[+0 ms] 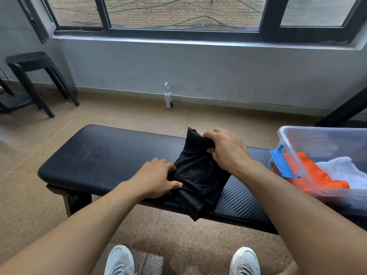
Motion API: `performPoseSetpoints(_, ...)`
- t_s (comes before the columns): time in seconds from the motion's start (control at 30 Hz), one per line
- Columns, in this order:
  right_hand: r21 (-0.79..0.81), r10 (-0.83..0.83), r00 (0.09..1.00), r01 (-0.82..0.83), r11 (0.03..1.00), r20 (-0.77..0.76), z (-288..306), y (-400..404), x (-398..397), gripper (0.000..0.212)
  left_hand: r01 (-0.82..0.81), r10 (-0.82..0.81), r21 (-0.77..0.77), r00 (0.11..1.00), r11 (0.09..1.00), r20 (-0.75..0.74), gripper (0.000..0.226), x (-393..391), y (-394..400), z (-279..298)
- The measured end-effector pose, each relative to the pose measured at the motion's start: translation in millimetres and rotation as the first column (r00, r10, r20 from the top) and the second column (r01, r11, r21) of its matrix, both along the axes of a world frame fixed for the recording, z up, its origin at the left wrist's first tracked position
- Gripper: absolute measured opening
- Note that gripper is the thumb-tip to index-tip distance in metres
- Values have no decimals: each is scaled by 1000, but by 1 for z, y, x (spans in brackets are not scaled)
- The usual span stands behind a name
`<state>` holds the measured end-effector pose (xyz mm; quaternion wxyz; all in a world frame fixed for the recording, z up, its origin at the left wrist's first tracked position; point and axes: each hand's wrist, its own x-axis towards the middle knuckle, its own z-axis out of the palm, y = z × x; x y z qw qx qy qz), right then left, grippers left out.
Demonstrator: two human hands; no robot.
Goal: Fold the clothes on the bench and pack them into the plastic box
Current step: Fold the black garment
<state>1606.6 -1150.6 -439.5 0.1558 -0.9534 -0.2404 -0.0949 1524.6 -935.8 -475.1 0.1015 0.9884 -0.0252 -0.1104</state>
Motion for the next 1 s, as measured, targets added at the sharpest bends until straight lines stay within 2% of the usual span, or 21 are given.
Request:
performPoseSetpoints(0.2, 36, 61, 988, -67, 997, 144, 4, 5, -4, 27, -115, 114, -63, 993, 991, -17, 74, 2, 4, -12)
performPoseSetpoints(0.33, -72, 191, 976, -184, 980, 103, 7, 16, -26, 30, -260, 239, -162, 961, 952, -141, 66, 8, 16, -12)
performPoseSetpoints(0.47, -210, 279, 944, -313, 926, -178, 5, 20, -47, 38, -374, 336, -257, 925, 891, -179, 39, 10, 33, -6)
performPoseSetpoints(0.5, -195, 308, 906, -371, 908, -290, 6, 19, -50, 38, -412, 380, -294, 911, 862, -160, 32, 11, 36, -7)
performPoseSetpoints(0.57, -49, 356, 782, -441, 896, -511, 13, 17, -54, 35, -447, 434, -362, 893, 818, -121, 19, 11, 38, -7)
performPoseSetpoints(0.6, 31, 361, 738, -420, 907, -571, 15, 15, -54, 31, -444, 438, -396, 892, 804, -112, 25, 11, 36, -6)
performPoseSetpoints(0.63, 84, 345, 745, -365, 927, -571, 15, 12, -50, 25, -435, 430, -426, 896, 793, -113, 37, 10, 33, -5)
performPoseSetpoints(0.7, 141, 229, 844, -183, 973, -486, 11, 4, -36, 17, -414, 404, -459, 906, 786, -127, 49, 6, 25, -3)
performPoseSetpoints(0.73, 155, 140, 880, -76, 985, -454, 7, 0, -29, 16, -406, 393, -461, 911, 790, -129, 49, 5, 20, -3)
performPoseSetpoints(0.8, 158, -4, 873, 93, 983, -488, -3, -7, -19, 26, -384, 377, -449, 920, 807, -110, 37, 5, 14, -5)
performPoseSetpoints(0.9, 23, -65, 790, 100, 995, -609, -17, -11, -13, 59, -382, 416, -525, 908, 761, -58, 27, 6, 7, 2)
performPoseSetpoints(1.0, -31, -54, 737, 45, 999, -674, -18, -13, -11, 73, -388, 467, -664, 882, 639, -67, 30, 4, 0, 21)
